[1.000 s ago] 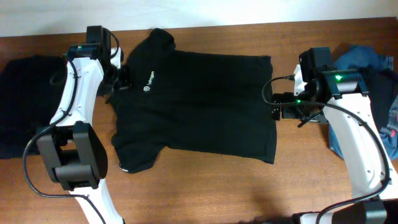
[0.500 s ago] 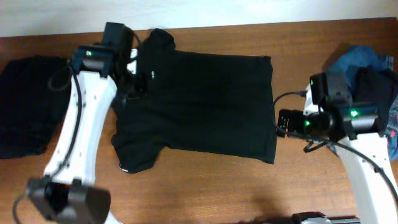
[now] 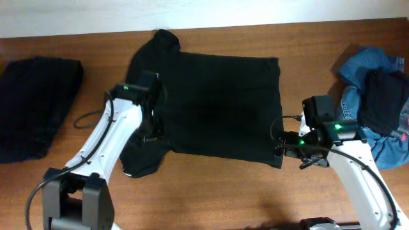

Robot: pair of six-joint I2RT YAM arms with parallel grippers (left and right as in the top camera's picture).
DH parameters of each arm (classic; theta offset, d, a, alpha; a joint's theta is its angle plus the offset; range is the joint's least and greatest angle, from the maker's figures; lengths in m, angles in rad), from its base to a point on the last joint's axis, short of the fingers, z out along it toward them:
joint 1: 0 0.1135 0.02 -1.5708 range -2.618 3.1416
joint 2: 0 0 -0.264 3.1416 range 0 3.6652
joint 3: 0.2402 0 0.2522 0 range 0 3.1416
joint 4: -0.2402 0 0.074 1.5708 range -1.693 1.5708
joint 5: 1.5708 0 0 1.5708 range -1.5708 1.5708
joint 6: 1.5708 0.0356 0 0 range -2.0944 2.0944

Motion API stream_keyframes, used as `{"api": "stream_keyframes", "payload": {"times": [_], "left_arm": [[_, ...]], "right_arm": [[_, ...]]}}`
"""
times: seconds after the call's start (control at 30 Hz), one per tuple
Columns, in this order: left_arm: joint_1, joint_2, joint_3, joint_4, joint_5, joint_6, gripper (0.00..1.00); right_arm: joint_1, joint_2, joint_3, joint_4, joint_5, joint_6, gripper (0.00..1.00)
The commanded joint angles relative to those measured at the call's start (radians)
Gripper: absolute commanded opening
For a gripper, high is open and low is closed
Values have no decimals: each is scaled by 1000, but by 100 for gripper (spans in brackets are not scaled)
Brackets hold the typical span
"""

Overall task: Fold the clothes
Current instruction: 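Release both grippers and move them to the shirt's bottom hem corners, then grasp the bottom hem corners with both grippers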

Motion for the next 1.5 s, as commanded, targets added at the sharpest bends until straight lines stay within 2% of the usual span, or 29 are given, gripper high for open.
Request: {"api": "stream_keyframes", "payload": {"times": [0.0,0.3,0.33,0.37,0.7,1.47], "left_arm": [[2,-112,-77,37,-15,-24,81],[29,-344,-227,82,-15,-24,87],[39,-357,-251,97,-15,-23,92],[53,-367,-277,109,-14,-24,92],[150,-374,-423,179,16,6,95],[154,-373,-623,441,63,6,99]], "right_arm": [[-3,17,-46,44,-2,24,99],[-3,127,-74,150,-2,25,99],[-3,146,-74,163,-2,25,99],[-3,158,-74,170,-1,25,99],[-3,282,-74,247,30,25,99],[-3,354,-79,364,52,24,99]]}}
